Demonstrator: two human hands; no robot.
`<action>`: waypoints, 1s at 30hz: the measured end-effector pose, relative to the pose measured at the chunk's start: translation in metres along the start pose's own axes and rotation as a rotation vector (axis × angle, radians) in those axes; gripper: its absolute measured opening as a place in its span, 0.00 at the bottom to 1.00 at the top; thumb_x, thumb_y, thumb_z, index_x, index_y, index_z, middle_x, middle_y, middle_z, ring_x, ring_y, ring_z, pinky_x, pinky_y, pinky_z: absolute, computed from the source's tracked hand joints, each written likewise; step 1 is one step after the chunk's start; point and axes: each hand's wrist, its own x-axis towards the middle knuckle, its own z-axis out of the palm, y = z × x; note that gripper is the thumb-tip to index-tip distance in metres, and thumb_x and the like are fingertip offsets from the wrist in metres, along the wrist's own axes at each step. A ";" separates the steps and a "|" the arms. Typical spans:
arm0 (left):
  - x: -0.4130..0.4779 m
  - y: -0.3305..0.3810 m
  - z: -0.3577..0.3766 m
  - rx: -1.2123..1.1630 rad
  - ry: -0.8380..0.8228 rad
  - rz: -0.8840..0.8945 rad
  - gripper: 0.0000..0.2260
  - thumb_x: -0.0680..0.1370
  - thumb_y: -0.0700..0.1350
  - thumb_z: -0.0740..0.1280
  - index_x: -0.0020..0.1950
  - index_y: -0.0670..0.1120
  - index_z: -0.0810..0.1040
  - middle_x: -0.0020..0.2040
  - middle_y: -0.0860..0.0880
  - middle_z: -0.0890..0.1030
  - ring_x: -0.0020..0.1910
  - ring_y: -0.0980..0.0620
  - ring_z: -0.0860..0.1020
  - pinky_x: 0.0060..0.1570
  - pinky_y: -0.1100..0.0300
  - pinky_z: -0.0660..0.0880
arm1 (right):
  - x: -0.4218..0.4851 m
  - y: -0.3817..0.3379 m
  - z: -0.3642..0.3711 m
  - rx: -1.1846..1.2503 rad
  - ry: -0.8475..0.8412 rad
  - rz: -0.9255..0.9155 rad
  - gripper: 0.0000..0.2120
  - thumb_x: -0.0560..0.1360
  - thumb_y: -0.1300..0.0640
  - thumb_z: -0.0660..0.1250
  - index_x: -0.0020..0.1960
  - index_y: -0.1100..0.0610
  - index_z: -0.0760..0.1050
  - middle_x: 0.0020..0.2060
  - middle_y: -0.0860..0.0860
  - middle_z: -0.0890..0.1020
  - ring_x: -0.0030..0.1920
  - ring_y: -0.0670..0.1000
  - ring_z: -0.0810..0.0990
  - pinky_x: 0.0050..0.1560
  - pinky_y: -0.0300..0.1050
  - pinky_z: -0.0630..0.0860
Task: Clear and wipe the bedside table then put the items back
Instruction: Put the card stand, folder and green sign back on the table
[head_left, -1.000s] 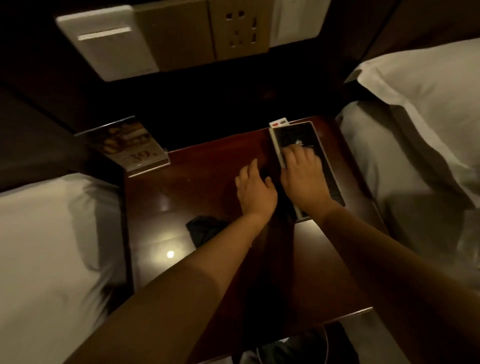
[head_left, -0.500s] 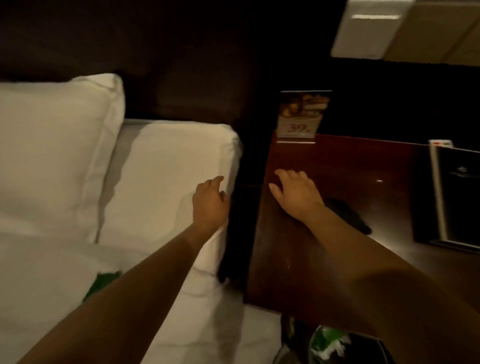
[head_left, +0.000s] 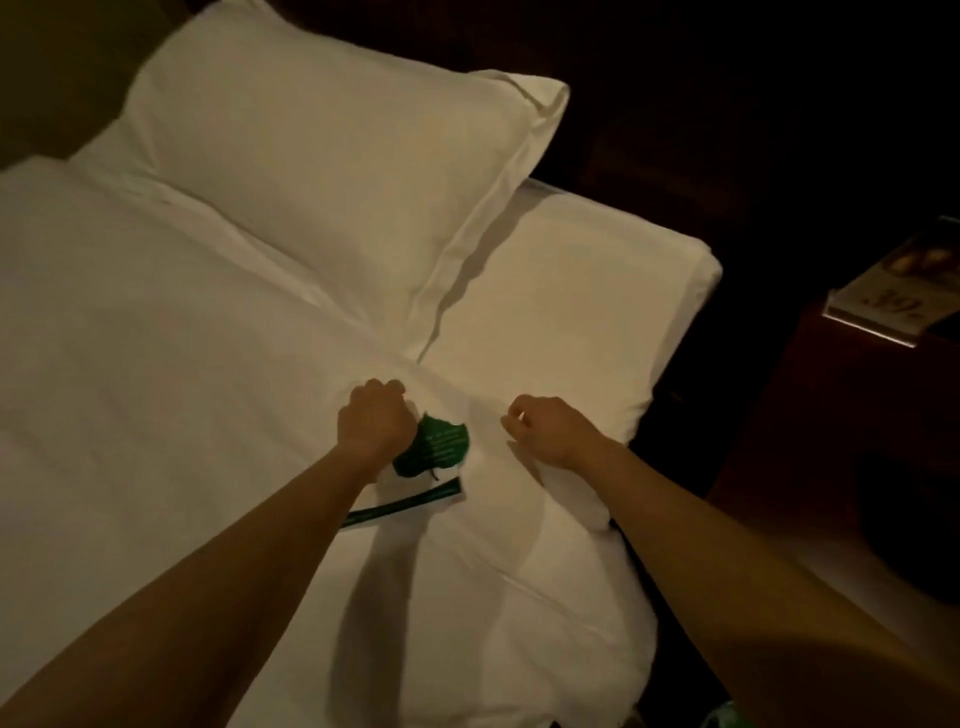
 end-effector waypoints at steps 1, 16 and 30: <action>-0.004 -0.012 0.001 -0.008 -0.012 -0.062 0.16 0.79 0.42 0.57 0.65 0.41 0.70 0.64 0.40 0.72 0.63 0.41 0.71 0.61 0.50 0.70 | 0.003 -0.011 0.008 0.015 -0.020 0.003 0.18 0.80 0.48 0.54 0.60 0.60 0.72 0.58 0.61 0.78 0.56 0.59 0.76 0.50 0.46 0.70; -0.010 -0.048 0.025 -0.617 -0.226 -0.559 0.11 0.79 0.41 0.59 0.36 0.43 0.71 0.38 0.46 0.73 0.38 0.49 0.74 0.33 0.66 0.72 | 0.017 -0.057 0.046 0.387 0.038 0.178 0.14 0.77 0.57 0.60 0.57 0.65 0.68 0.51 0.61 0.77 0.46 0.54 0.74 0.37 0.42 0.71; -0.025 0.203 0.001 -0.628 -0.164 -0.164 0.24 0.77 0.45 0.63 0.70 0.39 0.64 0.70 0.39 0.69 0.69 0.39 0.67 0.64 0.53 0.67 | -0.062 0.095 -0.085 0.523 0.588 0.441 0.18 0.77 0.60 0.59 0.64 0.65 0.63 0.60 0.65 0.73 0.56 0.64 0.75 0.51 0.54 0.76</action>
